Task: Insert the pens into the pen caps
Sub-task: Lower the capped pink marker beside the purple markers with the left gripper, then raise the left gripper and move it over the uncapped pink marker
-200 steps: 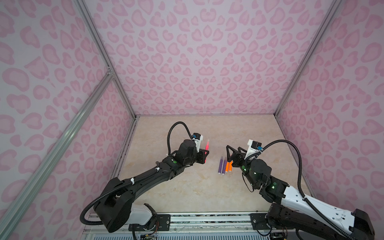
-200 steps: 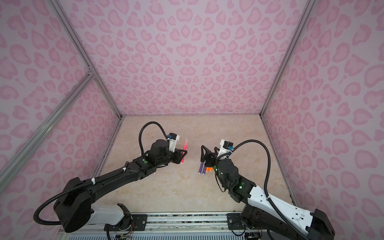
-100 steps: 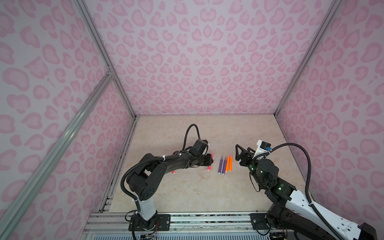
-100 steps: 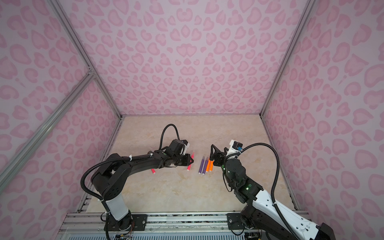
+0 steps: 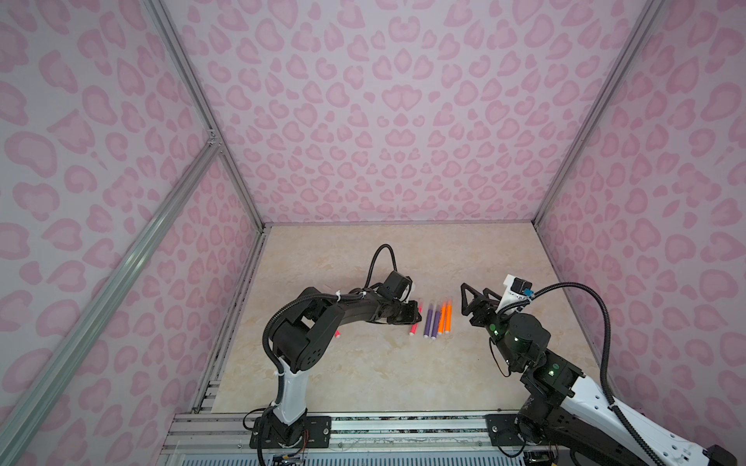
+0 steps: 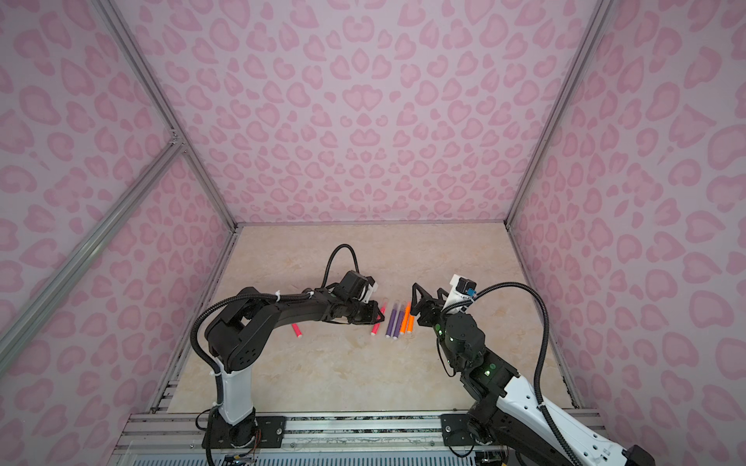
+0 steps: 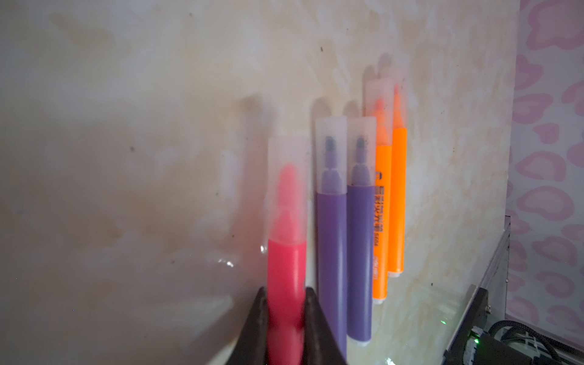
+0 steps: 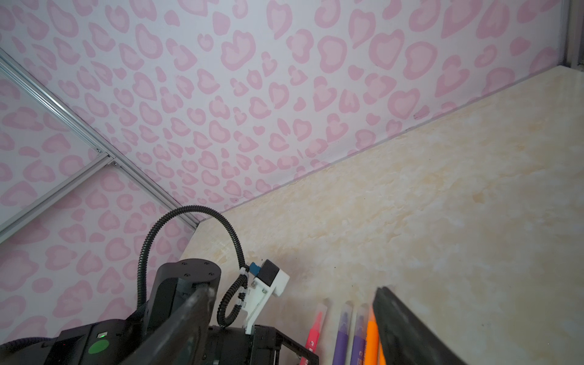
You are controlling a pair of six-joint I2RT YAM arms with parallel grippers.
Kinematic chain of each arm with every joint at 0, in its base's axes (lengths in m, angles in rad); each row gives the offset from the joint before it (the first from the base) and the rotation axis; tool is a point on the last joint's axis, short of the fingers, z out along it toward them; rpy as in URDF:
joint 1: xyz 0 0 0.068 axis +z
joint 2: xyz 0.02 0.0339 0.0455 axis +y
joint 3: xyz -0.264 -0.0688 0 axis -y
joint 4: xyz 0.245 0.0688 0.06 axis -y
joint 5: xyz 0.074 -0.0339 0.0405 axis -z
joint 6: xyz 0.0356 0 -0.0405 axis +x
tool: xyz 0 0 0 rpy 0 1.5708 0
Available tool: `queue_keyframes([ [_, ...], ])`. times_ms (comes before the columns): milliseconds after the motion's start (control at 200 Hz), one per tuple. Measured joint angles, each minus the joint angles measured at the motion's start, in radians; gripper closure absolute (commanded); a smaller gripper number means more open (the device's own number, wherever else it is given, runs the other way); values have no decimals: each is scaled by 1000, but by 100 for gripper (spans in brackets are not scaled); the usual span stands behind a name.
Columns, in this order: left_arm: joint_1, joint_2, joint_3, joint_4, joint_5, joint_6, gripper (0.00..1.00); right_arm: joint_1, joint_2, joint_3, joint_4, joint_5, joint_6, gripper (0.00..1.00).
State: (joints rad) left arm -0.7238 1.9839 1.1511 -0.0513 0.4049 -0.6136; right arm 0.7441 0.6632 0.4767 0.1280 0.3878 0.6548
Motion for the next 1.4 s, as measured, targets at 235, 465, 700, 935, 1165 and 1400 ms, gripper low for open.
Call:
queue_keyframes([
  [235, 0, -3, -2, 9, 28, -3, 55, 0, -13, -6, 1, -15, -3, 18],
  [465, -3, -85, -58, 1, -18, 16, 42, 0, 7, -6, 1, -26, -5, 18],
  [700, -2, -327, -192, 14, -177, 39, 38, 0, 14, -1, 0, -40, -15, 18],
  [935, 3, -785, -443, -10, -665, -66, 37, 0, 6, -1, 0, -47, -16, 18],
  [1165, 70, -980, -518, -196, -1041, -298, 25, 0, 0, -1, 0, -47, -19, 18],
  [1400, 153, -761, -416, -426, -1093, -526, 31, 0, 7, 1, 0, -47, -23, 18],
])
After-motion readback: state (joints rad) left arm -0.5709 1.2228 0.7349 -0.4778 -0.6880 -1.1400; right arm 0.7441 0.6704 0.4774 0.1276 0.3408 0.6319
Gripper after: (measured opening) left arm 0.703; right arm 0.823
